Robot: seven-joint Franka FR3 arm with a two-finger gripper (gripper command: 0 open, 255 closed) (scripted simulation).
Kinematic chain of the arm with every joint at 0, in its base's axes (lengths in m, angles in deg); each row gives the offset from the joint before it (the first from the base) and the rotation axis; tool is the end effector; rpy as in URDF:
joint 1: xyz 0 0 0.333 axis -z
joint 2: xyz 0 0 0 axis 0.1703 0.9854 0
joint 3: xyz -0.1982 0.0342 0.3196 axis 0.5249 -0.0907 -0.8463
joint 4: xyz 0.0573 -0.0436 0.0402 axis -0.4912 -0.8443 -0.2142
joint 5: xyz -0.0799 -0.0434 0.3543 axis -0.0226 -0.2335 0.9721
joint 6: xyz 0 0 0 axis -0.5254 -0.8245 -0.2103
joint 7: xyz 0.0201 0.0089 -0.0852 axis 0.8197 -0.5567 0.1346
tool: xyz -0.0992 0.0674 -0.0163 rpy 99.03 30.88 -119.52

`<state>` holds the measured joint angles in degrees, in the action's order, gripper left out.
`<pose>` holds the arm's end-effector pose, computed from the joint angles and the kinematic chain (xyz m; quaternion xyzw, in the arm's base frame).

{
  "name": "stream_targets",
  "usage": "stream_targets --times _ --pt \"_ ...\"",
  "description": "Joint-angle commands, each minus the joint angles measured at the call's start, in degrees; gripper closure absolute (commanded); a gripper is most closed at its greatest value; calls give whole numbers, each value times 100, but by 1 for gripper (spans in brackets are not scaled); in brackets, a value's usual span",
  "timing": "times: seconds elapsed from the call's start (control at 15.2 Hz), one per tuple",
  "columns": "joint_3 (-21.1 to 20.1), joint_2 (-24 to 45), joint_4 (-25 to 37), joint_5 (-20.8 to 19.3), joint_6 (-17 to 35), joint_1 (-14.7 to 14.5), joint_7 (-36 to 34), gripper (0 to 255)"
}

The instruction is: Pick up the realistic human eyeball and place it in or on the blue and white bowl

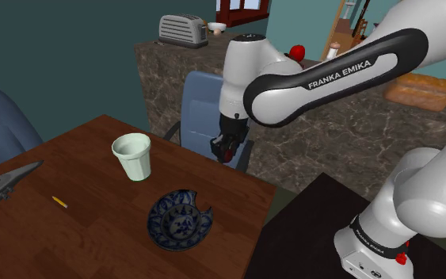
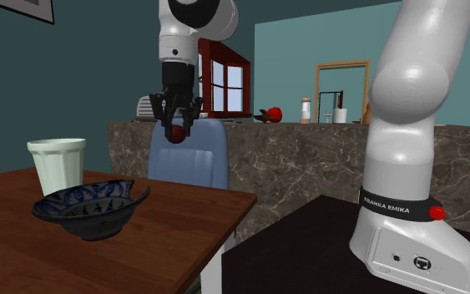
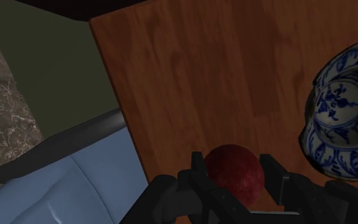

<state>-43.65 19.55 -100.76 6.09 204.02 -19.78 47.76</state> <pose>0.3757 0.2272 0.4704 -0.9988 -0.0353 -0.0335 0.0050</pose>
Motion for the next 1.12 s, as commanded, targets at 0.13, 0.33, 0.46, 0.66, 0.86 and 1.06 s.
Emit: stream_targets --times 0.13,0.33,0.46,0.66,0.86,1.06 --pt "-372 314 378 -108 -72 -179 -636 255" --pt "-649 624 730 -261 -137 -316 -1151 255" --pt "-822 863 997 -399 -193 -411 -1504 255" --pt "-1049 1268 1446 -659 -303 -580 -2043 255" --pt "-1242 1763 2000 -998 -467 -809 -2623 255" --pt "-1223 1872 1877 -1083 -256 -832 -2687 255"
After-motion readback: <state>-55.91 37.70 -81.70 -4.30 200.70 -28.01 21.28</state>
